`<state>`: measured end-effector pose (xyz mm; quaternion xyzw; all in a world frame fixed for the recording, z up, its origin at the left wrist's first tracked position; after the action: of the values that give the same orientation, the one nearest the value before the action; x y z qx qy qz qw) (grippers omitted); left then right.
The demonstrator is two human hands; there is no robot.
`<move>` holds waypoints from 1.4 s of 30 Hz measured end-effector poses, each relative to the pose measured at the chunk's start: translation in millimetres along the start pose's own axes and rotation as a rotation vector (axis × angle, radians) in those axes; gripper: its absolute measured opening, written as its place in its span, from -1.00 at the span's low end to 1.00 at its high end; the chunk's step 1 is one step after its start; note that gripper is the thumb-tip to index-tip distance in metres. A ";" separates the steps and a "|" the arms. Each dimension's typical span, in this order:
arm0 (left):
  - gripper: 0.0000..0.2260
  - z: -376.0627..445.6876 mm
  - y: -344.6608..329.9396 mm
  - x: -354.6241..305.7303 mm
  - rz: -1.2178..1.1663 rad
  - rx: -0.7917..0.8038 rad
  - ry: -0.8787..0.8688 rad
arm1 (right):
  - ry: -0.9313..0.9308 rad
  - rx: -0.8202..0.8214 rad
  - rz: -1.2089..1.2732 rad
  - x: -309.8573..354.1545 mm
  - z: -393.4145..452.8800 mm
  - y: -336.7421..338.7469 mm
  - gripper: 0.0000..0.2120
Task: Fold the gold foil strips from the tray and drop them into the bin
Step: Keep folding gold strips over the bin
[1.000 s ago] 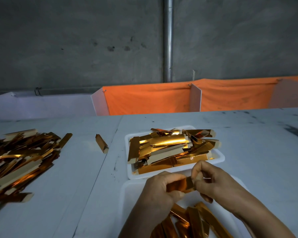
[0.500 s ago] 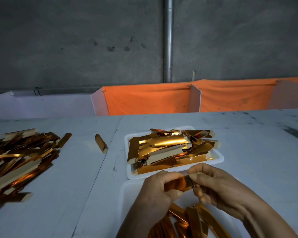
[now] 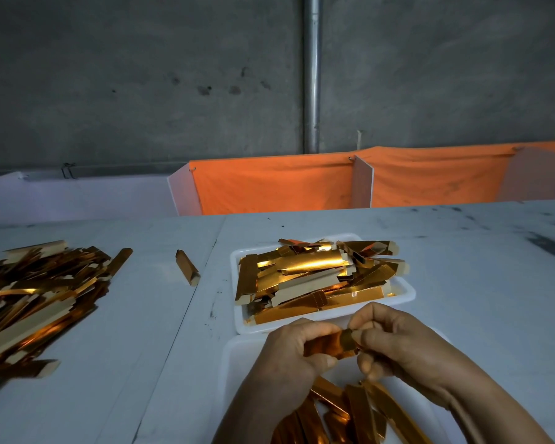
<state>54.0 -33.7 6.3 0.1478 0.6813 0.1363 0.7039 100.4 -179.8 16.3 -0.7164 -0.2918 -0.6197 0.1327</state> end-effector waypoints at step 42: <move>-0.57 -3.2 -1.3 -4.8 -0.396 0.145 -0.021 | 0.022 0.214 0.423 -6.5 2.7 -4.5 -0.65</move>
<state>50.6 -36.7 10.1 0.0627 0.6977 -0.0554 0.7115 99.6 -176.4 8.7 -0.7368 -0.1979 -0.5513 0.3377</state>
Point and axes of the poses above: each hand's wrist, its own z-axis towards the middle knuckle, its own y-axis out of the back of the hand, x = y × z, the point moved 5 cm from there along z, towards the middle knuckle, and after that the axes turned 10 degrees about -z, right-handed, at the moved point
